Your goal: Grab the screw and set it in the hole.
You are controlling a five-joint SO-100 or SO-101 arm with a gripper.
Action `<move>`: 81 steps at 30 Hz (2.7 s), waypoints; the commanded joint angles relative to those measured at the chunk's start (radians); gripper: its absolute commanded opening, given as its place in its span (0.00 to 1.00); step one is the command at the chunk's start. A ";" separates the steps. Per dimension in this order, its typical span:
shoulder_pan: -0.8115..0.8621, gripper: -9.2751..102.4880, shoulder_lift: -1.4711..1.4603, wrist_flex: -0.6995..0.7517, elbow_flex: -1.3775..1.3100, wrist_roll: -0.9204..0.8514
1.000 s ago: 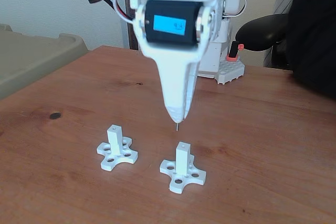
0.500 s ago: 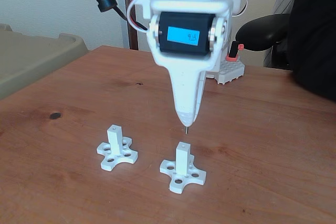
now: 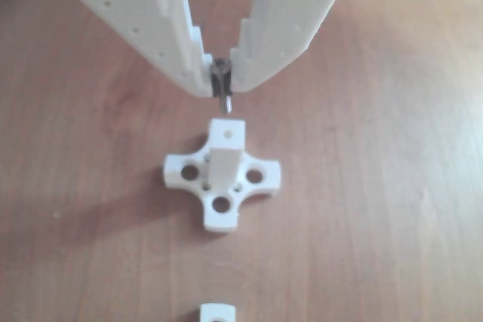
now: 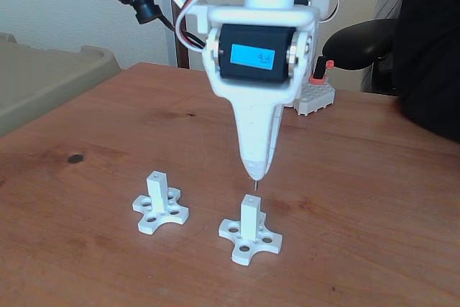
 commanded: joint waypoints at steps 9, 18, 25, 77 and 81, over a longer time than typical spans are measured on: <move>0.012 0.04 0.052 -0.025 -0.017 -0.008; 0.017 0.04 0.040 -0.032 -0.014 -0.012; 0.015 0.04 0.038 -0.043 -0.002 -0.012; -0.002 0.04 0.009 -0.051 0.015 -0.012; -0.002 0.04 0.002 -0.052 0.012 -0.012</move>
